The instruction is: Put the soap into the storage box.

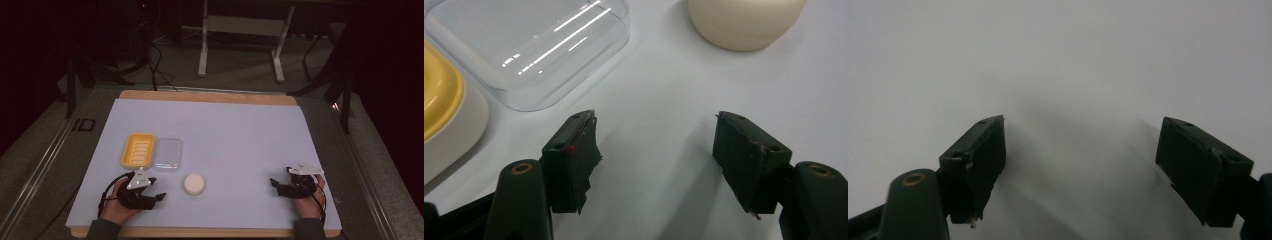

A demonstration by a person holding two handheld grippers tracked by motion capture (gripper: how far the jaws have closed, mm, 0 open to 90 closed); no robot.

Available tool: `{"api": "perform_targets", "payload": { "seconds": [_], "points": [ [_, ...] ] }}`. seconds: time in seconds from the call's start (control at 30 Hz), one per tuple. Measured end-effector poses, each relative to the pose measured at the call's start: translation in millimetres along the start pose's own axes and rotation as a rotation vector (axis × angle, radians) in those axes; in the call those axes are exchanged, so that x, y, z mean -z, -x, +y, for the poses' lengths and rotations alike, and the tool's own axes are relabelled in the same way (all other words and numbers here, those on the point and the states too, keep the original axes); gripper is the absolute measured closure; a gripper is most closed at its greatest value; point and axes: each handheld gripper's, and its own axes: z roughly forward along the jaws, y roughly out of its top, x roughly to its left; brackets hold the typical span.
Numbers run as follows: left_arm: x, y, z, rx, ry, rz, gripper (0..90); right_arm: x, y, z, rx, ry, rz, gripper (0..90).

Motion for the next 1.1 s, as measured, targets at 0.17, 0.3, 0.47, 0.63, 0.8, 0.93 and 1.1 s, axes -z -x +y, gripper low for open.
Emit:
{"api": "perform_targets", "payload": {
  "seconds": [0.17,0.3,0.47,0.63,0.8,0.93,1.1],
  "points": [
    [-0.5,-1.4,2.0,-0.008,-0.017,-0.005,34.9,0.8,-2.0,-0.5,0.016,0.010,0.001,20.1],
    [0.9,-0.5,4.3,-0.015,-0.032,0.010,35.3,3.7,-4.7,-2.1,0.046,0.044,0.000,22.2],
    [2.5,-1.6,12.9,-0.055,-0.058,-0.019,35.1,5.1,-5.7,-2.8,0.045,0.057,-0.018,22.1],
    [4.7,-2.3,24.1,-0.095,-0.045,-0.042,28.6,7.1,-5.2,-3.7,0.040,0.078,-0.022,20.7],
    [3.6,-3.5,36.5,-0.142,-0.070,-0.071,28.7,6.7,-6.3,-3.6,0.056,0.075,-0.024,20.6],
    [2.1,-3.5,45.1,-0.194,-0.116,-0.065,28.2,7.2,-6.3,-3.8,0.052,0.079,-0.023,20.6],
    [1.9,-5.6,50.4,-0.211,-0.141,-0.078,26.6,6.0,-8.7,-3.2,0.074,0.065,-0.030,20.4]
  ]
}}
